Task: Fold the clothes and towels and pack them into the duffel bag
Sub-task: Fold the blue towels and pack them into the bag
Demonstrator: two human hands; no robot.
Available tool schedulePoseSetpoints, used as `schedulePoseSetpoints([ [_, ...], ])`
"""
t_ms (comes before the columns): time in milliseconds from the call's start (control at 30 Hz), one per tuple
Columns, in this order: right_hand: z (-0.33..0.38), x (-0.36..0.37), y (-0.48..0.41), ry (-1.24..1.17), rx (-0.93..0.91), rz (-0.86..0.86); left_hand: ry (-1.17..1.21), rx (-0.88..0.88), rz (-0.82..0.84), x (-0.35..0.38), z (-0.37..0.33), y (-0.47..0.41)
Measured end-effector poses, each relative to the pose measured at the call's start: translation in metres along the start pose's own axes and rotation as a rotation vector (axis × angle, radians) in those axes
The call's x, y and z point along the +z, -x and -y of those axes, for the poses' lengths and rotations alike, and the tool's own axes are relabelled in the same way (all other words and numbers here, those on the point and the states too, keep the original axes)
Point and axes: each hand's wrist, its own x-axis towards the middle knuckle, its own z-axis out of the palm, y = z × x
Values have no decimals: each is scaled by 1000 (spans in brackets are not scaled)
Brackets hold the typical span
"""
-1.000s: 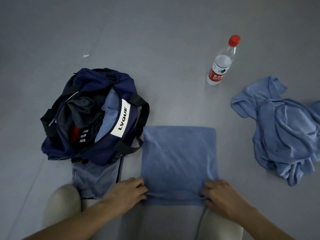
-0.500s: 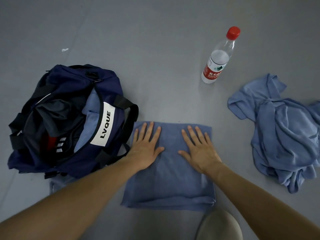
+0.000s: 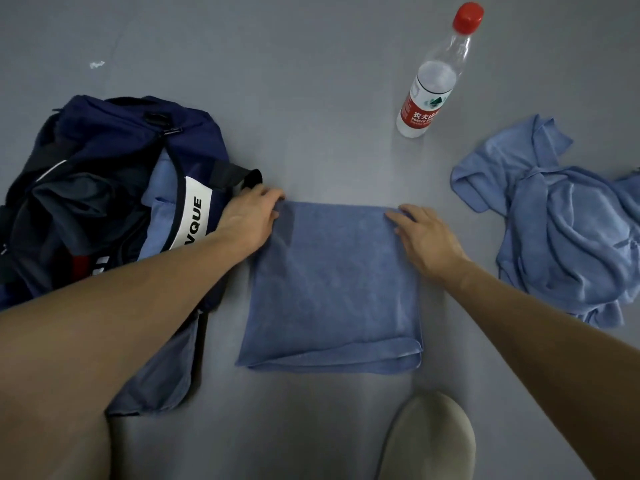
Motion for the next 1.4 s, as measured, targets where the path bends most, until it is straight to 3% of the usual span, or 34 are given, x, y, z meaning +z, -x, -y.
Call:
schedulePoseSetpoints([
  [133,2,-11,-13,-23,188,8,110,-94,42,-7,-7,-11],
  [233,-1,-16,-21,-45,231,11,158,-117,-6,-15,-7,-16],
  [400,-8,-45,-31,-86,217,-281,411,-193,-240,-37,-10,-21],
  [533,-7,-85,-25,-233,200,-513,463,-115,-452,-63,-15,-10],
  [700,-2,-88,-12,-301,291,-419,378,-65,-341,-68,-6,-3],
  [967,-6,-64,14,-170,84,-416,353,-25,-348,-55,-15,24],
  [1233,-22,-11,60,49,-162,-131,9,276,-137,-4,12,74],
  [1300,-17,-9,66,83,-133,-59,-109,323,-72,4,14,80],
  [1400,-3,-15,56,35,-88,-119,-147,268,-65,6,-3,79],
])
